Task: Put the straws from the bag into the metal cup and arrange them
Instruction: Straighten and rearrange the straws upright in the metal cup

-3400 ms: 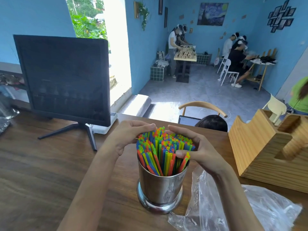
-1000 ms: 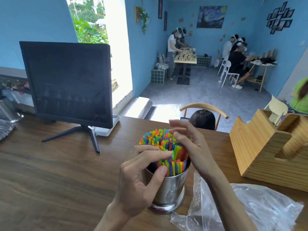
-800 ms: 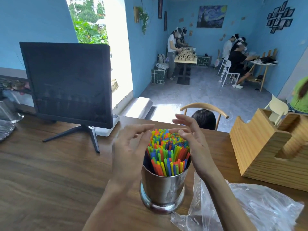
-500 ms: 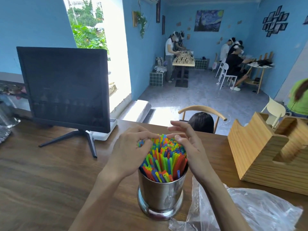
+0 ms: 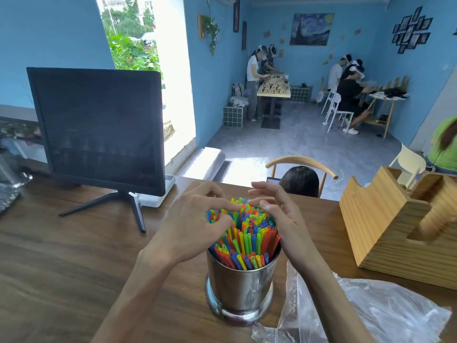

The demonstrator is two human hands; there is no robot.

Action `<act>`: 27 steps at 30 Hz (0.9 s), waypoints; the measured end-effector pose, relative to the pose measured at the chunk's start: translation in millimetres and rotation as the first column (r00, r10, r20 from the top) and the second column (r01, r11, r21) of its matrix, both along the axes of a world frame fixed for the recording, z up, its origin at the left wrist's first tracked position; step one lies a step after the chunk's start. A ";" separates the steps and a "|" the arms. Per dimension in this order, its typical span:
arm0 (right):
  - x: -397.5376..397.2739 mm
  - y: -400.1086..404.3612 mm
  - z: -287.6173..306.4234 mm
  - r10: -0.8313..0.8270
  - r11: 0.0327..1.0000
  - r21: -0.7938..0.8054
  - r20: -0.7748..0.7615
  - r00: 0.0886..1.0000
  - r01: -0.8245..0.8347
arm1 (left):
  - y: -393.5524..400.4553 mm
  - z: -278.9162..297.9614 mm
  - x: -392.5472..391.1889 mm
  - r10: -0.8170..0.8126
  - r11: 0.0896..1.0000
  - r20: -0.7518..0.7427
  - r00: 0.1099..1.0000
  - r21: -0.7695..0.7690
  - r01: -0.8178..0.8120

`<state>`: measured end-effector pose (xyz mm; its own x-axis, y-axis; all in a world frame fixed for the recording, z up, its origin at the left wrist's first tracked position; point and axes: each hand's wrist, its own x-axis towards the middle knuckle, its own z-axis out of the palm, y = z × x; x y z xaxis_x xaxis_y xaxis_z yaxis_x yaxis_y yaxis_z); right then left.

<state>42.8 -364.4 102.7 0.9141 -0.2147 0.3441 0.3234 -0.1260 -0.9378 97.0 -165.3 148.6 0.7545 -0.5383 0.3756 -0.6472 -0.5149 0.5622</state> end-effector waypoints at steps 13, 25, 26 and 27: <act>-2.7 1.5 3.8 0.000 1.000 -0.019 -0.019 1.000 0.000 | 7.0 24.8 7.1 -0.078 0.988 -0.062 0.995 0.130 0.085; -4.1 0.0 4.6 0.009 0.999 -0.035 -0.016 1.000 -0.009 | -6.4 45.6 15.8 -0.179 0.942 -0.321 0.930 0.218 0.256; -3.7 0.3 4.7 0.010 0.999 -0.036 -0.012 1.000 -0.010 | -6.9 49.2 17.1 -0.195 0.925 -0.389 0.900 0.233 0.301; -3.6 0.4 4.6 0.012 0.999 -0.036 -0.013 1.000 -0.012 | -7.4 52.6 18.5 -0.209 0.907 -0.436 0.876 0.248 0.340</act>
